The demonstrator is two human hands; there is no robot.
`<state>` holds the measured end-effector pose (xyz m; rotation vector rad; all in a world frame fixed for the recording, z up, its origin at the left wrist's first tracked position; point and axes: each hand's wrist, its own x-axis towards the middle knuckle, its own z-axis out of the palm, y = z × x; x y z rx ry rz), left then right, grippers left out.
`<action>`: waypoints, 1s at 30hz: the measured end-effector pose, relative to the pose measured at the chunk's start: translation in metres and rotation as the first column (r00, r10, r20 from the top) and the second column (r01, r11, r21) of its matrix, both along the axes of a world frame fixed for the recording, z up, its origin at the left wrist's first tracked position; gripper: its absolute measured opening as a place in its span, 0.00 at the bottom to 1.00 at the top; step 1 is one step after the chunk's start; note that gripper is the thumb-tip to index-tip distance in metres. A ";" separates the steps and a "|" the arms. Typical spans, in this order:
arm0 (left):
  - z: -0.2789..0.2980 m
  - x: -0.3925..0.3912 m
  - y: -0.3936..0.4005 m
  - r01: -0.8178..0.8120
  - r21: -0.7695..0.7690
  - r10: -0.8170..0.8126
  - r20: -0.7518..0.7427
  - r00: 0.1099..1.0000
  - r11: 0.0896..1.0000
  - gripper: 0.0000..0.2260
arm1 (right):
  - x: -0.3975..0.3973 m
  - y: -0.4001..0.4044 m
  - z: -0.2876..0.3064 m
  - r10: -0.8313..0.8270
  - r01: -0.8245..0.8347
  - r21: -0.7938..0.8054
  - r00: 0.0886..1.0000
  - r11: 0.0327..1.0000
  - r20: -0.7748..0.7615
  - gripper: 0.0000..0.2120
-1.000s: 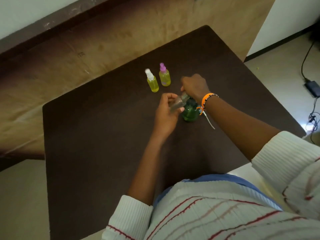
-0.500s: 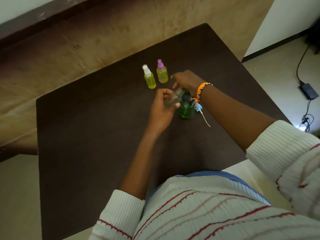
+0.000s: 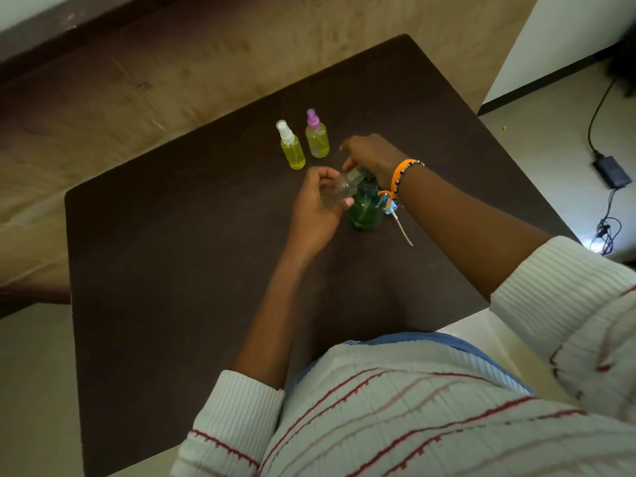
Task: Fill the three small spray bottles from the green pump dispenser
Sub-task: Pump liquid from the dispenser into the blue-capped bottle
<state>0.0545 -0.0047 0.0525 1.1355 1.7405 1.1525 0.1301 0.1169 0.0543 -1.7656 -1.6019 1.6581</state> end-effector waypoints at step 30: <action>-0.009 -0.001 0.001 0.006 0.002 -0.006 -0.023 1.000 1.000 0.17 | 0.002 -0.010 -0.003 -0.116 0.107 0.157 0.992 0.982 0.049 0.24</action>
